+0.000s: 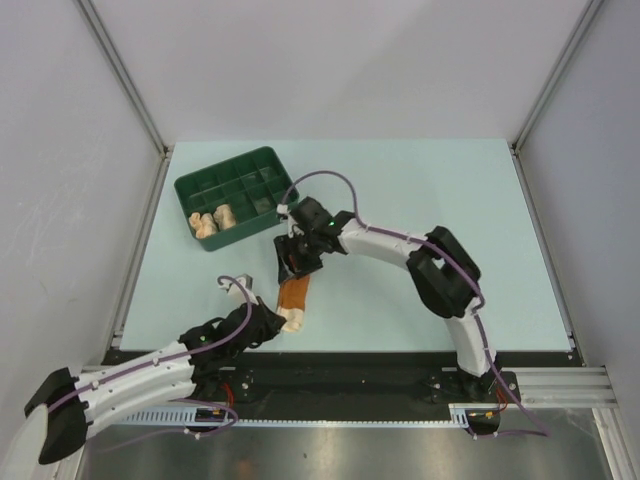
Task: Roll the underwear
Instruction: Roll the underwear to the center of the board.
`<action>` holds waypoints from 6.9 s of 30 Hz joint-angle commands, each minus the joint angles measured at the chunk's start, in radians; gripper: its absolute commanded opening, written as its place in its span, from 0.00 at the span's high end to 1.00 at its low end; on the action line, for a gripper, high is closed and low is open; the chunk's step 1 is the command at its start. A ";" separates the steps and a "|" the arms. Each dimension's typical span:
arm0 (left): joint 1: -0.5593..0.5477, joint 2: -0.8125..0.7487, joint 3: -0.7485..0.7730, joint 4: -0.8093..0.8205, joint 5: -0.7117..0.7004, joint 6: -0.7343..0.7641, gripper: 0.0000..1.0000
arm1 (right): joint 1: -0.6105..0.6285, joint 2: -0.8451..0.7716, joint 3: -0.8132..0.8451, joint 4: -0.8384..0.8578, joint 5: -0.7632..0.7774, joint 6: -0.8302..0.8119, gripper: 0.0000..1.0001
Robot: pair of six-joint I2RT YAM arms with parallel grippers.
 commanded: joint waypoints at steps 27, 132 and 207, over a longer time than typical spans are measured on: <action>0.565 0.238 0.274 -0.230 0.820 0.418 1.00 | 0.416 -0.499 -0.578 0.541 0.480 -0.495 0.32; 0.716 -0.054 0.158 -0.115 0.658 0.356 0.27 | 0.154 -0.304 -0.549 0.512 -0.045 -0.429 1.00; 0.591 0.641 0.324 0.213 0.694 0.525 1.00 | 0.089 -0.388 -0.362 0.289 0.207 -0.536 0.24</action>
